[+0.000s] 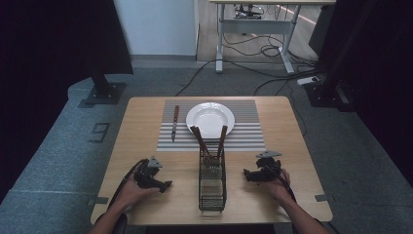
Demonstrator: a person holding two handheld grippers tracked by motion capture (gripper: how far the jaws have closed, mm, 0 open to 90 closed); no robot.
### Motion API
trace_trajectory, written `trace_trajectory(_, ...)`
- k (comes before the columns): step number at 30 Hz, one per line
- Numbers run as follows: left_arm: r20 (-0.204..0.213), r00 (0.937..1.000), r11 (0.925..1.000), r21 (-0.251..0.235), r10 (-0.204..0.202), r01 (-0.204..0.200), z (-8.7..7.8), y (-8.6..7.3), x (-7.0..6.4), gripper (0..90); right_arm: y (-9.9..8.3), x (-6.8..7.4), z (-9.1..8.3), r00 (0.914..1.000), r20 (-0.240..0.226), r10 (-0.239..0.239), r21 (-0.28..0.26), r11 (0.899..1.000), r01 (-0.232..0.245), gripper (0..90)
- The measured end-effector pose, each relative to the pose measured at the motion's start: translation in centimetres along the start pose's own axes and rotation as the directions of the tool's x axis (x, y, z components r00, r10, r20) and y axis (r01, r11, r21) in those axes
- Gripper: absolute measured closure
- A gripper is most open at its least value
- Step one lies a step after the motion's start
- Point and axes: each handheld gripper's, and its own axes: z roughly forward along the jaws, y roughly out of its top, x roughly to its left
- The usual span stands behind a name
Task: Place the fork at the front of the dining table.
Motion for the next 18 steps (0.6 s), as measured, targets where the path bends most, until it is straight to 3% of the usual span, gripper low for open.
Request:
trace_trajectory(6,0.000,1.0000,1.0000,0.002,0.000,0.000,0.0,0.0,0.0,12.1,0.3,0.1,-0.3,0.9993,0.023,0.030,0.039,0.999,-0.031,9.5)
trace_trajectory(9,-0.001,1.0000,1.0000,0.005,0.000,0.000,-0.1,0.0,0.0,12.1,0.6,-0.1,-0.6,0.9968,-0.009,0.080,0.038,0.996,-0.079,10.9)
trace_trajectory(12,0.001,1.0000,1.0000,0.008,0.003,-0.003,-0.1,0.0,0.0,12.2,1.0,-0.2,-1.4,0.9964,-0.005,0.085,-0.007,0.996,-0.085,12.1)
trace_trajectory(18,0.002,1.0000,1.0000,0.007,0.003,-0.003,-0.1,0.0,0.0,12.2,1.8,0.4,-3.2,0.9984,-0.035,0.044,-0.100,0.994,-0.047,13.8)
